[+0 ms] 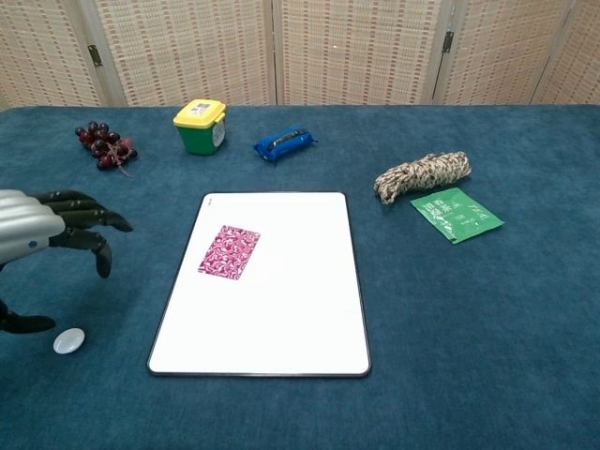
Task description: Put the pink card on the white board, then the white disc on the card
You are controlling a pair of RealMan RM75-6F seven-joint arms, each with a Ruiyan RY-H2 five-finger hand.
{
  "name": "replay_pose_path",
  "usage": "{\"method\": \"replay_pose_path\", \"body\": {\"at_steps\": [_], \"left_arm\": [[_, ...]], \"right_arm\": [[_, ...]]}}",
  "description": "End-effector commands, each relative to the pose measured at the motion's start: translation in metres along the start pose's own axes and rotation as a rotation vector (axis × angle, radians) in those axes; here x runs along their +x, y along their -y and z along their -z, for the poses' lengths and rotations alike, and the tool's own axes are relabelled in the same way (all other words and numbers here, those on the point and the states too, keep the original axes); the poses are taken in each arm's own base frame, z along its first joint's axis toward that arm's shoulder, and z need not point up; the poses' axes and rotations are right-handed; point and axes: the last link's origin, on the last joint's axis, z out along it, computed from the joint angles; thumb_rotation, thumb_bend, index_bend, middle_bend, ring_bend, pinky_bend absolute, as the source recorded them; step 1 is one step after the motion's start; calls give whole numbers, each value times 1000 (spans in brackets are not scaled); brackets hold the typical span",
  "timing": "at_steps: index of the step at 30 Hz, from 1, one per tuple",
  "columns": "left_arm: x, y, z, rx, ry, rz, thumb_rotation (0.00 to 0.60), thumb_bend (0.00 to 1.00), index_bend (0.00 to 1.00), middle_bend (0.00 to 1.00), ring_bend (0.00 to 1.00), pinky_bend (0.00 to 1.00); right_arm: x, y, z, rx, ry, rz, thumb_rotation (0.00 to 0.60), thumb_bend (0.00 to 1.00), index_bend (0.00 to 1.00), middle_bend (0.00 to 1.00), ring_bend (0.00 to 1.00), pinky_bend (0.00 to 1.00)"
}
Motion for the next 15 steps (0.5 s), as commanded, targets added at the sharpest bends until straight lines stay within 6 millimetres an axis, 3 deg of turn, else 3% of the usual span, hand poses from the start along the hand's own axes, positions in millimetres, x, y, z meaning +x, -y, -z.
{"method": "replay_pose_path", "body": {"at_steps": [1,15], "left_arm": [[-7,-1,3,0,14,-5,600,283,390,136,106,0],[-23,-8,0,-4,24,1,600,319,451,150,123,0]], "right_arm": [[0,1,0,6,-1,-2,600,370,0,17,94,42],[2,-1,6,5,-13,-5,600,369,0,17,94,43]]}}
